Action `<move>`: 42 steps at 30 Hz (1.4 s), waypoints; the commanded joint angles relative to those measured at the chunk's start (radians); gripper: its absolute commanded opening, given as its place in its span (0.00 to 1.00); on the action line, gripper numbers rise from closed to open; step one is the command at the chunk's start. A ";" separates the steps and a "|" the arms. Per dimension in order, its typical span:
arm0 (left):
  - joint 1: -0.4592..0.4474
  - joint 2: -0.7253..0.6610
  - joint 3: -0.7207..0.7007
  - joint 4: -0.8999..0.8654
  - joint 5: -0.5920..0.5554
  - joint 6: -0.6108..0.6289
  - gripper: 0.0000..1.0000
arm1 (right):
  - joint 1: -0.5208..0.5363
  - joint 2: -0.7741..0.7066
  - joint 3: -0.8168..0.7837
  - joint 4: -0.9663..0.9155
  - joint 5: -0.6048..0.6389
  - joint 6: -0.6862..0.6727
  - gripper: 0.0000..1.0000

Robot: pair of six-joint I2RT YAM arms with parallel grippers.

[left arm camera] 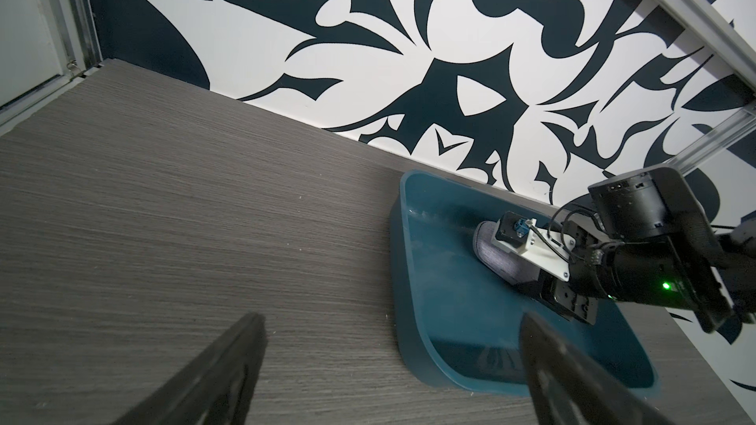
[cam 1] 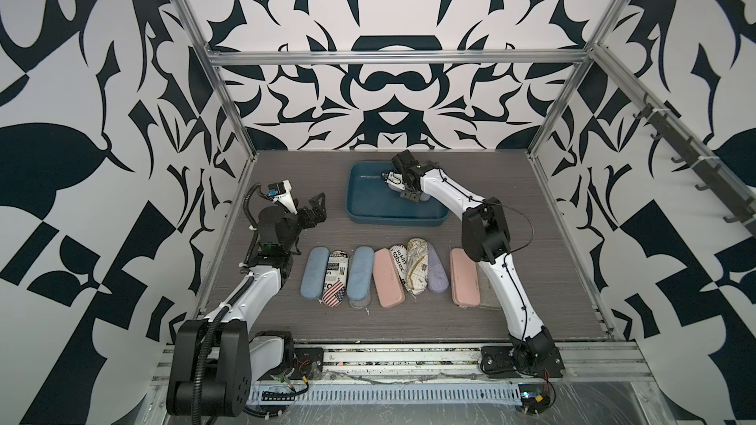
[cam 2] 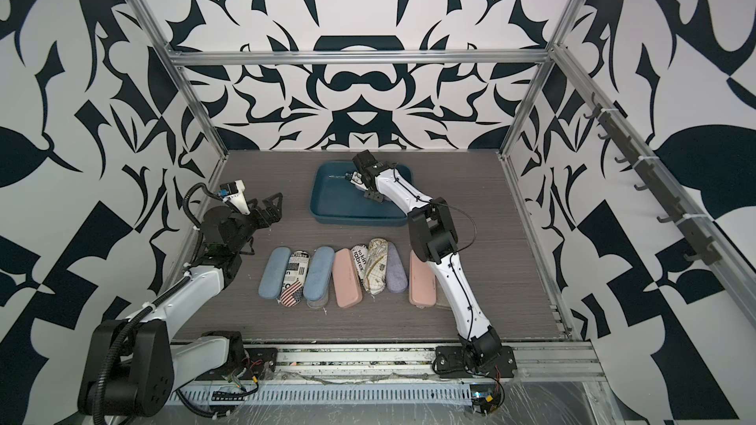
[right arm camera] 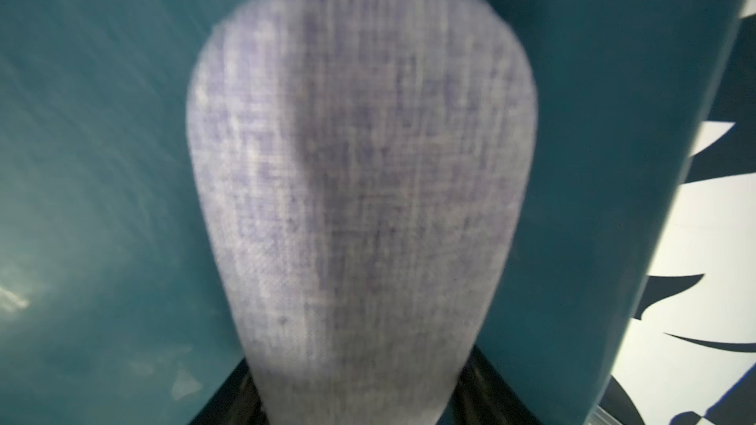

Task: Put the glasses cases into the storage boxes
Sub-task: Place the glasses case in the storage box.

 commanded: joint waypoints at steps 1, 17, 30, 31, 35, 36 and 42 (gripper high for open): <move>-0.001 0.004 0.009 0.012 -0.003 0.001 0.99 | -0.002 -0.048 0.047 -0.088 -0.028 0.087 0.36; -0.001 0.036 0.017 0.035 0.019 -0.018 0.99 | -0.006 -0.056 0.293 -0.424 -0.042 0.574 0.32; -0.001 0.031 0.003 0.038 0.018 -0.022 0.99 | -0.067 -0.072 0.219 -0.428 -0.149 0.828 0.32; -0.001 0.030 0.002 0.038 0.017 -0.022 0.99 | -0.071 -0.070 0.210 -0.427 -0.148 0.842 0.32; -0.001 0.028 -0.002 0.036 0.014 -0.018 0.99 | -0.076 -0.059 0.182 -0.427 -0.146 0.875 0.34; -0.002 0.027 -0.002 0.035 0.013 -0.017 0.99 | -0.077 -0.056 0.178 -0.429 -0.138 0.883 0.34; -0.002 0.028 -0.002 0.031 0.011 -0.014 0.99 | -0.083 -0.056 0.170 -0.433 -0.137 0.919 0.36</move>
